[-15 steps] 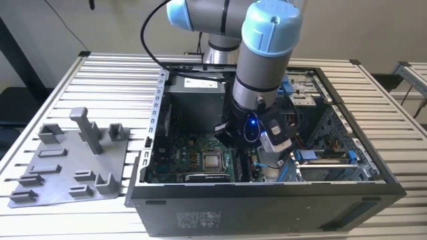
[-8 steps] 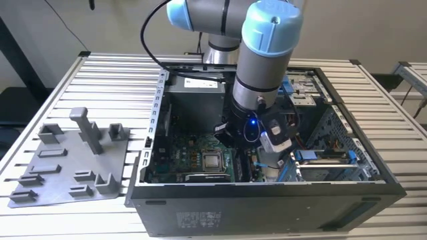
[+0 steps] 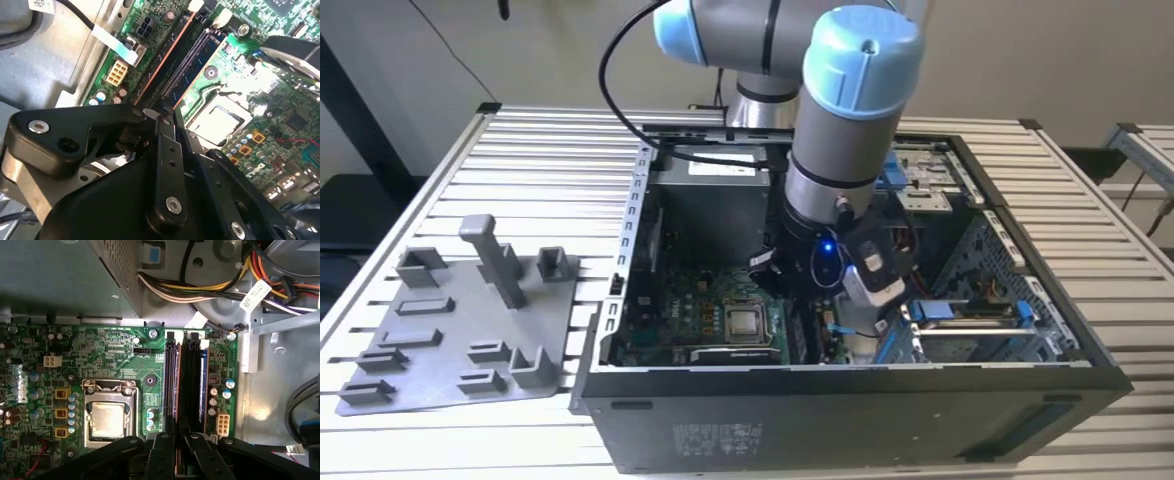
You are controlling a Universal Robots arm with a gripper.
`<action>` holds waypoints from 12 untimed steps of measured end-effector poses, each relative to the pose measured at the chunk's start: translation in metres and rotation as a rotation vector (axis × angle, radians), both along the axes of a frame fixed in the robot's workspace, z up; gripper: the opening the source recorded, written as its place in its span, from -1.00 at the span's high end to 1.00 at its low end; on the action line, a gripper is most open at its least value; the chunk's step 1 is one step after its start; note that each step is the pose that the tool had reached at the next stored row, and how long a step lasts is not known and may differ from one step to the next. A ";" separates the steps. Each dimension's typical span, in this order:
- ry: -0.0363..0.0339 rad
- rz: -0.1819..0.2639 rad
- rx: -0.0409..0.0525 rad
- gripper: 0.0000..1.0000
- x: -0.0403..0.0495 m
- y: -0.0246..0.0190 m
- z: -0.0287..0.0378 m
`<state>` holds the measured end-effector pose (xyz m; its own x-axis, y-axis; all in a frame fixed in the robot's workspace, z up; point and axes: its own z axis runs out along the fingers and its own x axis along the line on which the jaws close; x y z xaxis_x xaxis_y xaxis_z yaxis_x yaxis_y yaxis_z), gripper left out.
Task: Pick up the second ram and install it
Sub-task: 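Insert the second ram into the second slot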
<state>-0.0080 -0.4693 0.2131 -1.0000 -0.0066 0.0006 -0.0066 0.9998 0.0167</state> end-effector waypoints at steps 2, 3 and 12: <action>0.0003 0.000 0.0013 0.72 -0.0001 -0.0002 -0.0029; 0.0003 0.000 0.0016 0.72 0.0000 -0.0002 -0.0031; 0.0001 0.000 0.0034 0.69 0.0008 0.0002 -0.0040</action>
